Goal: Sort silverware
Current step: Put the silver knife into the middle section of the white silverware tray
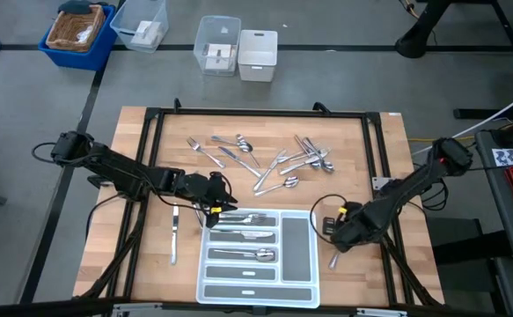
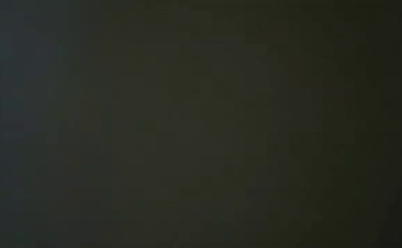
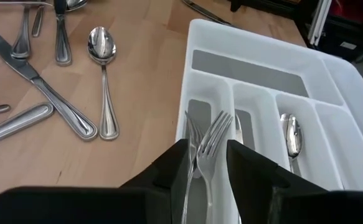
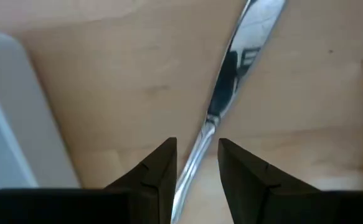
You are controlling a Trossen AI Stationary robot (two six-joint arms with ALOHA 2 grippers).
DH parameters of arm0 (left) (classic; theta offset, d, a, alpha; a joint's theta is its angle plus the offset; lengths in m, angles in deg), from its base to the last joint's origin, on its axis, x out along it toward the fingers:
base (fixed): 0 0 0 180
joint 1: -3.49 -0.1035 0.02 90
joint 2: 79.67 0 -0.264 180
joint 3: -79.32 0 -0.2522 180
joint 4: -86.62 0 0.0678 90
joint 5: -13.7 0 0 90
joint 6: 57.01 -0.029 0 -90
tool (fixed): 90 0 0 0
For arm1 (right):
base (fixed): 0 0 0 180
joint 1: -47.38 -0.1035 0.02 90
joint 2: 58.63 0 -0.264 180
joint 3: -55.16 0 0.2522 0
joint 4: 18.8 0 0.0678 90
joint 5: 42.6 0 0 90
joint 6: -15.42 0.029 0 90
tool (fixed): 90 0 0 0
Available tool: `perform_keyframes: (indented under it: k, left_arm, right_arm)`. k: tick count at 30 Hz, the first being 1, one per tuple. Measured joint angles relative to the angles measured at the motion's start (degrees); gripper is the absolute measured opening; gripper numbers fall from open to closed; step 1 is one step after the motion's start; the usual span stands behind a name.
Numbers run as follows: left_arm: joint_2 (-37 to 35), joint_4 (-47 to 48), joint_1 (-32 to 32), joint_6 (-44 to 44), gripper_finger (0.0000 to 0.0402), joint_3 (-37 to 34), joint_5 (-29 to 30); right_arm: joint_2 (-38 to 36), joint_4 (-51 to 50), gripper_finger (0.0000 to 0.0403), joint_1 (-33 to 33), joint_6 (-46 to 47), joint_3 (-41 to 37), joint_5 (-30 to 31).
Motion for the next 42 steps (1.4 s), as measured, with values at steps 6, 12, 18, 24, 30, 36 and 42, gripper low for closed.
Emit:
perform_keyframes:
  k: [6, 12, 18, 24, 30, 36, 42]
  left_arm:
    - [0.0, 0.0, 0.0, 0.8, 0.01, 0.0, 0.0]
    - [0.0, 0.0, 0.0, 0.8, 0.01, 0.0, 0.0]
    - [0.0, 0.0, 0.0, 0.9, 0.01, 0.0, 0.0]
    - [0.0, 0.0, 0.0, 0.9, 0.01, 0.0, 0.0]
    - [0.0, 0.0, 0.0, 0.9, 0.01, 0.0, 0.0]
    - [0.0, 0.0, 0.0, 0.9, 0.01, 0.0, 0.0]
    - [0.0, -0.1, 0.0, 0.9, 0.01, 0.0, 0.0]
  right_arm:
    - [4.9, 2.6, 0.012, -0.1, -0.1, 0.0, -1.5]
    - [7.5, 2.6, 0.012, -0.1, -1.0, 0.0, -1.5]
    - [8.7, 2.8, 0.012, -0.1, -1.5, 0.0, -2.0]
    - [8.7, 3.5, 0.012, -3.1, -1.5, 0.0, -3.0]
    - [10.2, 4.7, 0.012, -4.2, -1.5, 0.2, -2.0]
    - [12.4, 7.3, 0.012, -4.2, -1.5, 0.2, -0.7]
    - [13.6, 6.8, 0.0111, -4.2, -1.5, 0.2, 0.1]
